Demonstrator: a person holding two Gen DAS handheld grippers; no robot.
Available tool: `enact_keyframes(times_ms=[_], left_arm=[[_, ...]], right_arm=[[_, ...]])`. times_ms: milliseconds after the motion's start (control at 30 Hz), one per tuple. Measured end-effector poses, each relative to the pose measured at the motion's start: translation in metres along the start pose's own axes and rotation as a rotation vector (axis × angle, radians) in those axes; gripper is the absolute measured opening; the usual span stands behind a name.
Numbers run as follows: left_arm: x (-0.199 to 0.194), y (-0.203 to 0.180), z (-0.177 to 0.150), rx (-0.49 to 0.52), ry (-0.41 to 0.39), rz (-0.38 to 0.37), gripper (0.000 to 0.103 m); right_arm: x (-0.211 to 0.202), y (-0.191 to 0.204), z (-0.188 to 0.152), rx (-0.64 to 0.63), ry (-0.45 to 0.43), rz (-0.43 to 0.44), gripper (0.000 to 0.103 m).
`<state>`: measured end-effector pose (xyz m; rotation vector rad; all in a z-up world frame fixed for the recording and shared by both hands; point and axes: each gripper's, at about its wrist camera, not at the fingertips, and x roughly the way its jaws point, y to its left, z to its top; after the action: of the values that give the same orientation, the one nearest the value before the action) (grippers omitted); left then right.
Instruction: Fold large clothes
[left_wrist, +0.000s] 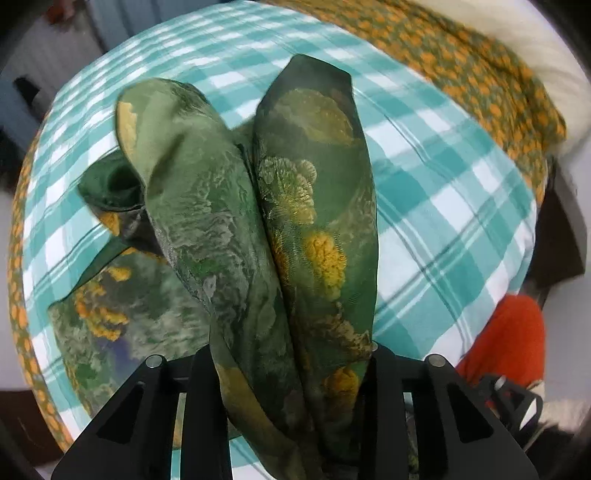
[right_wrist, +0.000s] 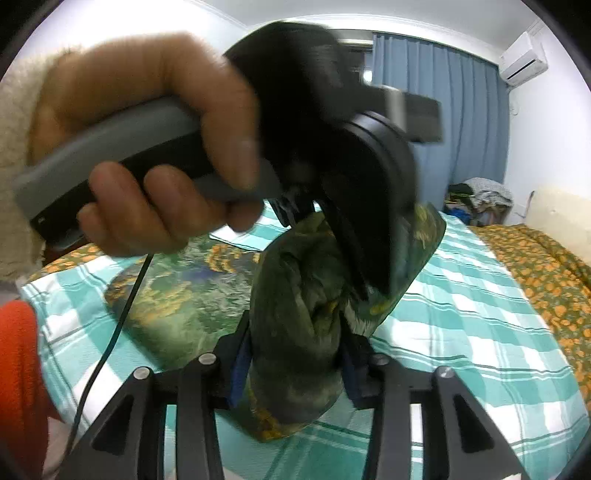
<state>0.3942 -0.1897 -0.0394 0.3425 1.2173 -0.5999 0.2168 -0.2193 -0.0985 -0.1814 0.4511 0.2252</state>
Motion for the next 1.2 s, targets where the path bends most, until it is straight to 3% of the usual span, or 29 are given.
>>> enact_keyframes(times_ms=[33, 67, 133, 300, 400, 433, 567, 767, 933, 1067, 1200], left_arm=[[-0.006, 0.013, -0.001, -0.017, -0.012, -0.013, 0.03], [-0.014, 0.033, -0.003, -0.042, -0.027, -0.031, 0.03], [-0.025, 0.071, -0.01, -0.091, -0.054, -0.045, 0.031], [-0.042, 0.171, -0.051, -0.238, -0.11, -0.037, 0.031], [-0.037, 0.218, -0.086, -0.331, -0.122, -0.048, 0.031], [-0.033, 0.232, -0.098, -0.36, -0.127, -0.056, 0.031], [-0.014, 0.272, -0.141, -0.477, -0.142, -0.108, 0.032], [0.026, 0.307, -0.189, -0.611, -0.17, -0.195, 0.035], [0.061, 0.315, -0.21, -0.64, -0.175, -0.229, 0.041], [0.073, 0.312, -0.214, -0.641, -0.2, -0.227, 0.042], [0.071, 0.313, -0.215, -0.655, -0.203, -0.253, 0.043]], right_arm=[[-0.005, -0.003, 0.002, 0.027, -0.001, 0.049, 0.061], [-0.01, -0.008, 0.002, 0.067, -0.004, 0.098, 0.063], [-0.016, -0.021, 0.001, 0.15, 0.003, 0.132, 0.063], [0.005, -0.049, -0.004, 0.279, 0.095, 0.107, 0.063], [0.027, -0.044, 0.008, 0.296, 0.139, 0.127, 0.062], [0.035, -0.04, 0.013, 0.287, 0.15, 0.136, 0.057], [0.074, -0.002, 0.043, 0.218, 0.179, 0.202, 0.054], [0.146, 0.067, 0.054, 0.08, 0.299, 0.292, 0.054], [0.2, 0.085, 0.01, 0.14, 0.487, 0.266, 0.054], [0.205, 0.086, -0.003, 0.142, 0.501, 0.223, 0.054], [0.21, 0.09, 0.004, 0.144, 0.529, 0.213, 0.054]])
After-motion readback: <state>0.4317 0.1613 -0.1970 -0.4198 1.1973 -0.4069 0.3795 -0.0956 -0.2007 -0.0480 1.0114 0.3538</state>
